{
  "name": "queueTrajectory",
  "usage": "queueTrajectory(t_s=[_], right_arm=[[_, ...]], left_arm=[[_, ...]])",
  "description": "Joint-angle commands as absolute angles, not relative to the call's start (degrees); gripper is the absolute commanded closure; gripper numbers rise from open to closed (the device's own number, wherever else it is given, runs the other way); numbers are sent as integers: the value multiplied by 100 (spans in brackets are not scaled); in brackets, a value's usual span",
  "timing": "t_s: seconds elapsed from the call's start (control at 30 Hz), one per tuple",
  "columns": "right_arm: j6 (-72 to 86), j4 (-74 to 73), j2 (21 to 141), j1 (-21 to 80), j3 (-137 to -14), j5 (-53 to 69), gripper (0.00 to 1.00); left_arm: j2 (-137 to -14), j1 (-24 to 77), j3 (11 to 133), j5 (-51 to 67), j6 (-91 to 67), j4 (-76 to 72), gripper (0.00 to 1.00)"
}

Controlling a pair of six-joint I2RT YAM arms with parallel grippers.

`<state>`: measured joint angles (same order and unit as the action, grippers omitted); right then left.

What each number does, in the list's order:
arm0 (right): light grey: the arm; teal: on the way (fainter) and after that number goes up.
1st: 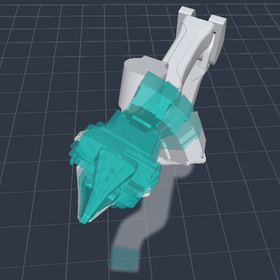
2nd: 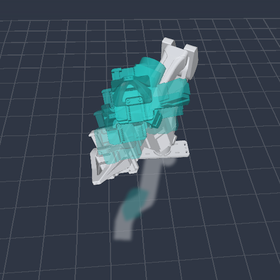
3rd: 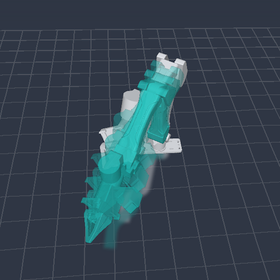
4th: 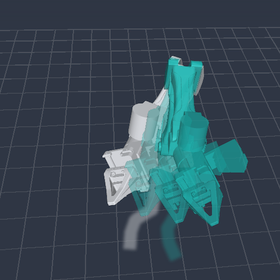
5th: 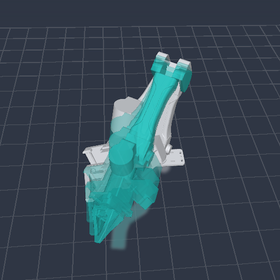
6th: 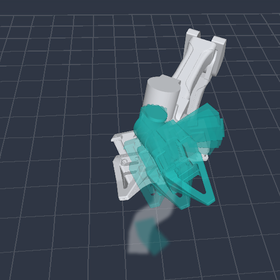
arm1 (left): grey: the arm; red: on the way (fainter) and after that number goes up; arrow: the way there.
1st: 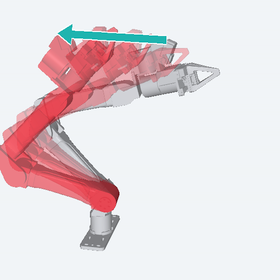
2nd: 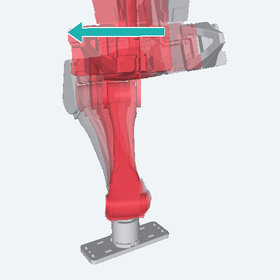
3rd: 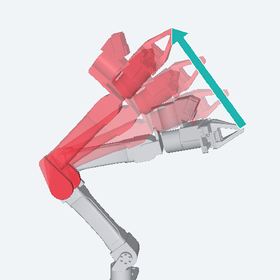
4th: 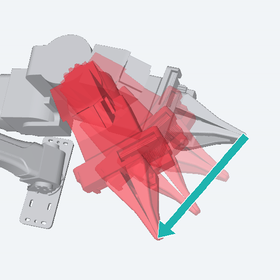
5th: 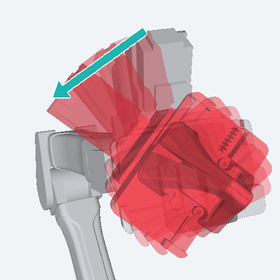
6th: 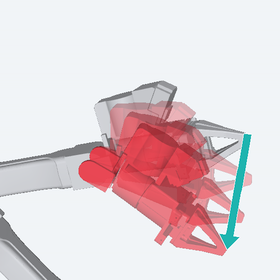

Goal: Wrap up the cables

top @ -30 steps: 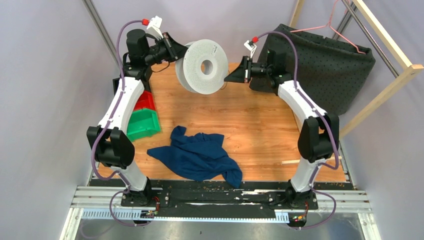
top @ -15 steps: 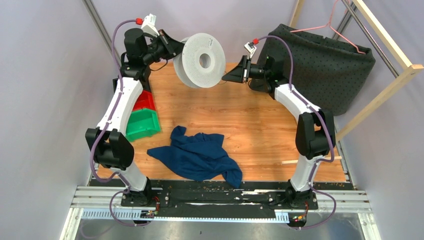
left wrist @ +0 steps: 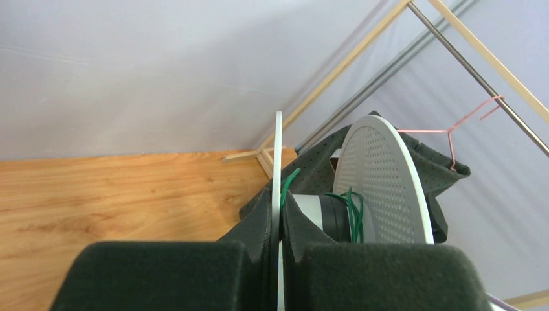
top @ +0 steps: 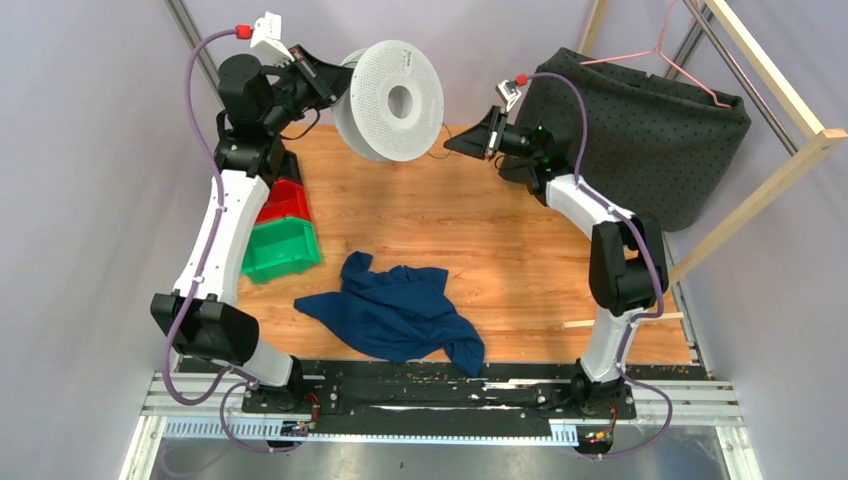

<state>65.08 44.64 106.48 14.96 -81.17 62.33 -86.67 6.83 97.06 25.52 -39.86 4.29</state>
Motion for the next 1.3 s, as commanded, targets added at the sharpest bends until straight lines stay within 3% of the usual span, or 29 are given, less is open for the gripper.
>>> queueTrajectory(t_s=[0.0, 0.13, 0.23, 0.57, 1.27], right_arm=[[7643, 5947, 10863, 1477, -7980, 5915, 99], [8054, 6078, 10858, 1627, -7893, 5559, 99], [7968, 5751, 10761, 1800, -7861, 5386, 99], [7851, 5178, 10778, 2255, -7919, 5036, 99], [9665, 5725, 11405, 2681, -8489, 4153, 99]], left_arm=[[-8421, 659, 9610, 2106, -4353, 72, 100], [-8202, 683, 9236, 1509, -4616, -140, 100], [-7918, 686, 8376, 1038, -5173, -1092, 100], [-7856, 770, 7508, 441, -6078, -2316, 100], [-8093, 1653, 6045, -1069, -6100, -4688, 100]])
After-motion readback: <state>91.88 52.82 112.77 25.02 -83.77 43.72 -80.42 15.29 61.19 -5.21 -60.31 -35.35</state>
